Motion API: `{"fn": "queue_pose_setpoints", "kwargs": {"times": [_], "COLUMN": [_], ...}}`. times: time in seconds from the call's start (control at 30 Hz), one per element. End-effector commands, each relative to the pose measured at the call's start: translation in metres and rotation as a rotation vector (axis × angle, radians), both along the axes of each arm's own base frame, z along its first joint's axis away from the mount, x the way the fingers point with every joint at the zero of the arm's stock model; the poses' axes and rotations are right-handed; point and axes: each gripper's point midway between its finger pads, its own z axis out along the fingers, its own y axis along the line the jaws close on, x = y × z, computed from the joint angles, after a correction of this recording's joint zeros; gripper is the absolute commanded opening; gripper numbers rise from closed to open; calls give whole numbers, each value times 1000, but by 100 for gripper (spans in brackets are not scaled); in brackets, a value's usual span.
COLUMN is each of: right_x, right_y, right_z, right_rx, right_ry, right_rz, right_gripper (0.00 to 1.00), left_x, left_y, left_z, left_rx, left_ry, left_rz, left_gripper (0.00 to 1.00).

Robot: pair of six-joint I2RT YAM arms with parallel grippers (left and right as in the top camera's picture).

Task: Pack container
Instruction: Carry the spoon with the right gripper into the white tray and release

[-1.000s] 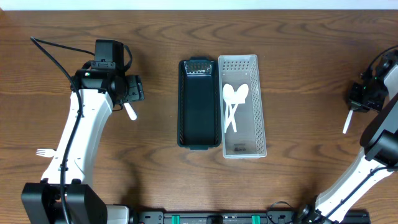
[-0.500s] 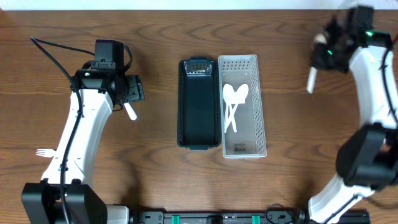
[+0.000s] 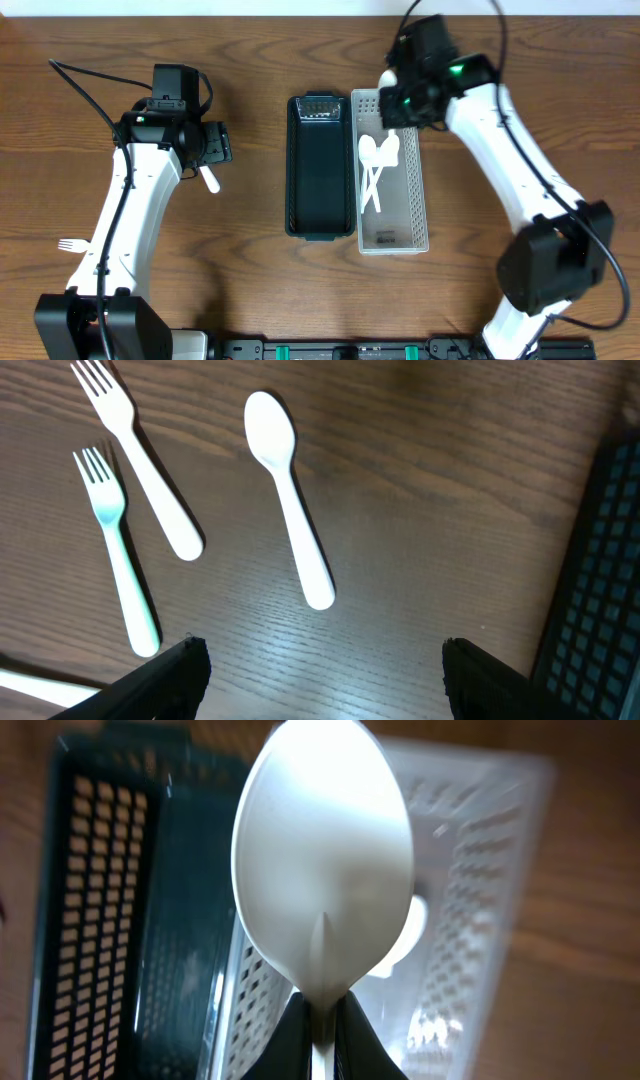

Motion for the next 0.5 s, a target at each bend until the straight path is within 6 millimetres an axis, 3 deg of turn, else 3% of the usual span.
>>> {"fn": "queue_pose_setpoints", "kwargs": {"times": [0.0, 0.1, 0.2, 0.37, 0.47], "right_x": [-10, -14, -14, -6, 4], "right_y": [3, 5, 4, 5, -8], "right_z": [-34, -48, -52, -49, -39], "right_rx": [-50, -66, -71, -63, -94], "right_ry": [92, 130, 140, 104, 62], "right_rz": [-34, -28, -27, -23, -53], "right_gripper": [4, 13, 45, 43, 43], "left_x": [2, 2, 2, 2, 2], "left_y": [-1, -1, -1, -1, 1], "left_z": [5, 5, 5, 5, 15], "left_rx": [0, -1, -1, 0, 9], "left_ry": [-9, -8, -8, -8, -37], "left_rz": [3, 3, 3, 3, 7], "left_gripper": [78, 78, 78, 78, 78]}}
